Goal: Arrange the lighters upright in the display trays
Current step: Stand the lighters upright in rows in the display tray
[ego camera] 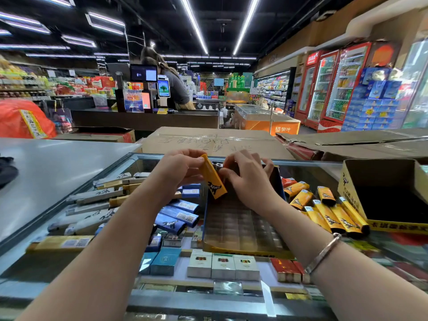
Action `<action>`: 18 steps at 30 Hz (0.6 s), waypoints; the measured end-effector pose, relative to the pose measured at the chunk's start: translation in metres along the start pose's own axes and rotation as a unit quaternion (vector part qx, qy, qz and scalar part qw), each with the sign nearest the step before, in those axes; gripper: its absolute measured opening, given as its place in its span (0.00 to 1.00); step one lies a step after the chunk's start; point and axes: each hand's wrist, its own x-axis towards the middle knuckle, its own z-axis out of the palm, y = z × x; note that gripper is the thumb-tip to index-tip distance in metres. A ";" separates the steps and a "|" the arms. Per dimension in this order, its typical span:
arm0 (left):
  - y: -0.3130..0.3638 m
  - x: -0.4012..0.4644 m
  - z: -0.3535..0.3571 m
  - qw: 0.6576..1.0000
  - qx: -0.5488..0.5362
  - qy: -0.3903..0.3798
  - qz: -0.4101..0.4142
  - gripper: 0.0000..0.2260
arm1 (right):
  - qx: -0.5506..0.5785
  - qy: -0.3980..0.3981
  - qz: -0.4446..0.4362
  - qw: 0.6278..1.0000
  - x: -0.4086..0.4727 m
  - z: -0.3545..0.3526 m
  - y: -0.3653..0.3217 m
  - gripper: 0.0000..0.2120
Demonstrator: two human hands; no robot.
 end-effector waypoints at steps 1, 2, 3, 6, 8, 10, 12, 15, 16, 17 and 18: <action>0.000 0.000 0.000 1.000 -0.001 0.001 -0.001 0.06 | -0.003 -0.004 -0.001 1.000 0.000 0.000 0.000 0.04; 0.000 0.000 0.000 1.000 -0.001 0.000 0.000 0.06 | -0.001 -0.007 -0.002 1.000 0.000 -0.001 0.000 0.04; -0.001 0.000 0.000 1.000 0.000 0.000 0.000 0.06 | 0.003 -0.008 -0.003 1.000 0.000 -0.002 -0.001 0.03; 0.000 -0.001 0.001 1.000 0.010 0.004 0.006 0.06 | 0.001 -0.018 -0.008 1.000 -0.001 -0.008 -0.004 0.08; 0.001 -0.002 0.002 0.999 0.025 0.011 0.038 0.06 | -0.009 -0.040 -0.021 0.999 -0.002 -0.014 -0.005 0.14; 0.001 -0.005 0.004 0.994 0.050 0.018 0.098 0.06 | 0.009 -0.059 -0.031 0.998 -0.004 -0.022 -0.002 0.18; -0.001 -0.007 0.009 0.977 0.106 0.038 0.179 0.07 | 0.006 -0.046 -0.037 0.998 -0.005 -0.029 0.002 0.20; -0.007 -0.007 0.020 0.941 0.187 0.062 0.276 0.10 | -0.028 0.019 0.006 0.999 -0.001 -0.039 0.012 0.20; -0.010 -0.007 0.024 0.928 0.213 0.056 0.301 0.10 | -0.034 0.025 0.025 0.999 0.000 -0.041 0.016 0.19; -0.013 -0.007 0.028 0.911 0.246 0.048 0.326 0.09 | -0.037 0.015 0.042 0.998 0.001 -0.041 0.019 0.17; -0.015 -0.006 0.031 0.890 0.287 0.044 0.351 0.09 | -0.037 -0.006 0.056 0.998 0.002 -0.041 0.022 0.16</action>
